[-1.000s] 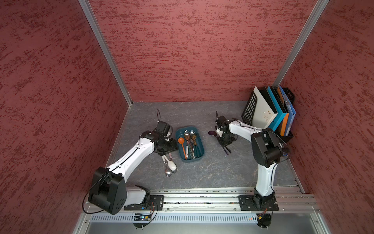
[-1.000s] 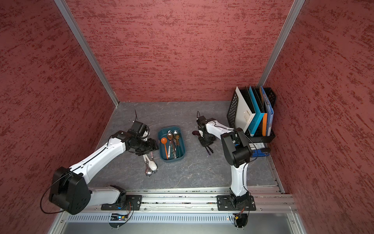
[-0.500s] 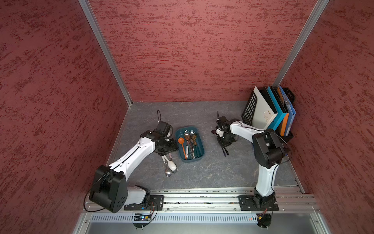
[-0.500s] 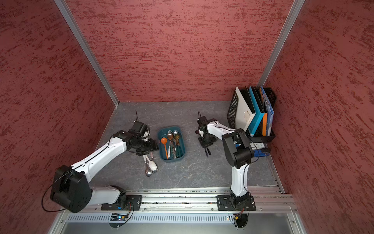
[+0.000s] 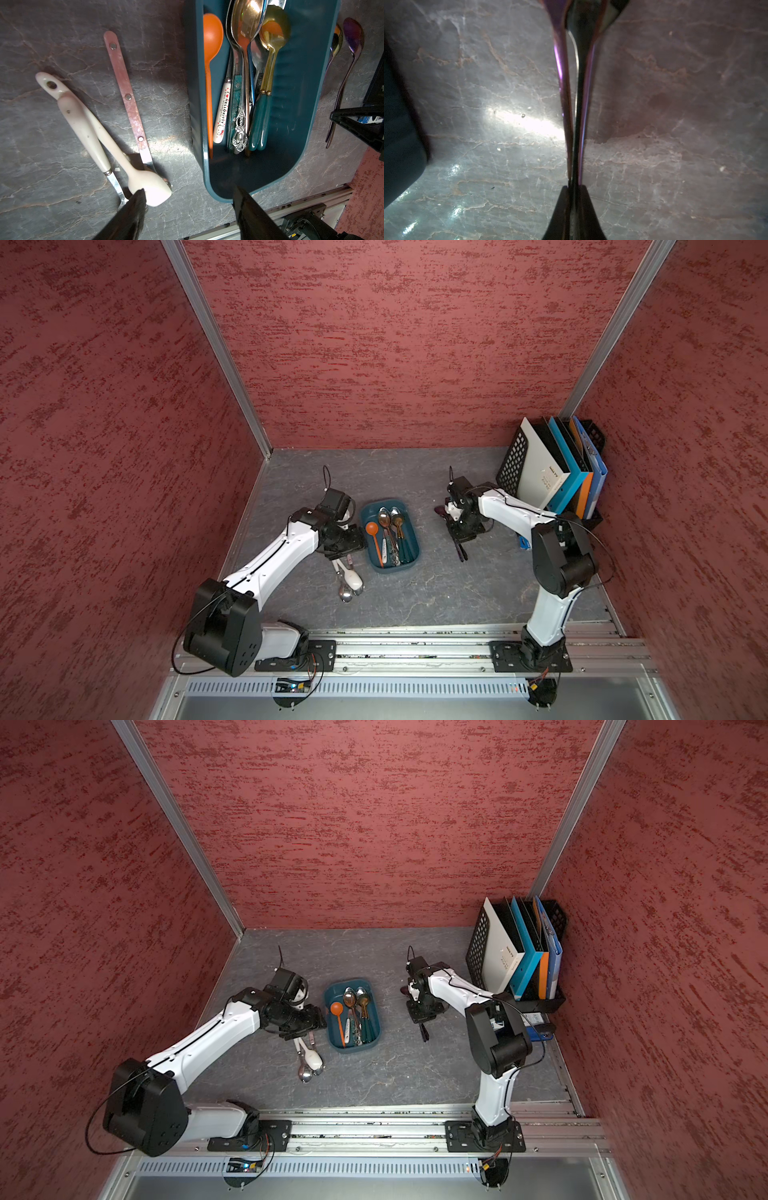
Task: Put the spoon into the storage box
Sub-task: Adjust the spoon at the center of the board.
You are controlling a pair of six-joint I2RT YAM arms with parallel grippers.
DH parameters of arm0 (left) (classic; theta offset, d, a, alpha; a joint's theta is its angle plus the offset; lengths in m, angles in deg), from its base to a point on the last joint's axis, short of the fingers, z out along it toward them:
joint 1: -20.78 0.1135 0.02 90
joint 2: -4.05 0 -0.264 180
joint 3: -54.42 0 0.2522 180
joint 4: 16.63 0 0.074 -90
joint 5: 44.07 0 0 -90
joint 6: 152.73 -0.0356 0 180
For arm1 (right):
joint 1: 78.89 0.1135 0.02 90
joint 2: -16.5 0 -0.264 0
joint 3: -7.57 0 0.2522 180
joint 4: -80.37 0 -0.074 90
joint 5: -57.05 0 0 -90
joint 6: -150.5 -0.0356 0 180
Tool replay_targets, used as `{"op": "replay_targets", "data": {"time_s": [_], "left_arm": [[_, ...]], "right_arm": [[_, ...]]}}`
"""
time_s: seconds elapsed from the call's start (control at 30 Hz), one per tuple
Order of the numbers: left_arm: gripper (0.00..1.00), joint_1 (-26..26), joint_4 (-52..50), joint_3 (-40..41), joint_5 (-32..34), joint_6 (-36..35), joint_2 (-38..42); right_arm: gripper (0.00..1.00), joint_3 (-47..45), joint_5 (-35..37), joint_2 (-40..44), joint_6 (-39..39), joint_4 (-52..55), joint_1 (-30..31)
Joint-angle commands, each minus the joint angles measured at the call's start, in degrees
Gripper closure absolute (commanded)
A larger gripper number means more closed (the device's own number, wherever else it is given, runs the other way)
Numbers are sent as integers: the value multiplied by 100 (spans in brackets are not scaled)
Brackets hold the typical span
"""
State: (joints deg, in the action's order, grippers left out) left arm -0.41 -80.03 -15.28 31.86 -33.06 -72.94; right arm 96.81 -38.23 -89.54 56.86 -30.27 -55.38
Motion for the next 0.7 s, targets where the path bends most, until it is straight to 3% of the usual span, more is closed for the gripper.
{"op": "replay_targets", "data": {"time_s": [0.0,0.17,0.37,0.5,0.6,0.67], "left_arm": [[30,-23,87,-22,-61,-100,-70],[30,-25,113,2,-79,-112,-79],[30,-26,122,39,-83,-111,-53],[30,-26,140,82,-79,-109,-44],[30,-26,164,109,-96,-93,-44],[30,-23,169,119,-96,-89,-44]], "right_arm": [[91,-229,-360,286,-291,-97,94],[90,-622,-931,396,-546,-466,130],[88,-767,-949,274,-600,-593,318],[80,-729,-895,364,-570,-602,391],[68,-682,-860,378,-491,-589,414],[68,-620,-607,355,-482,-534,418]]}}
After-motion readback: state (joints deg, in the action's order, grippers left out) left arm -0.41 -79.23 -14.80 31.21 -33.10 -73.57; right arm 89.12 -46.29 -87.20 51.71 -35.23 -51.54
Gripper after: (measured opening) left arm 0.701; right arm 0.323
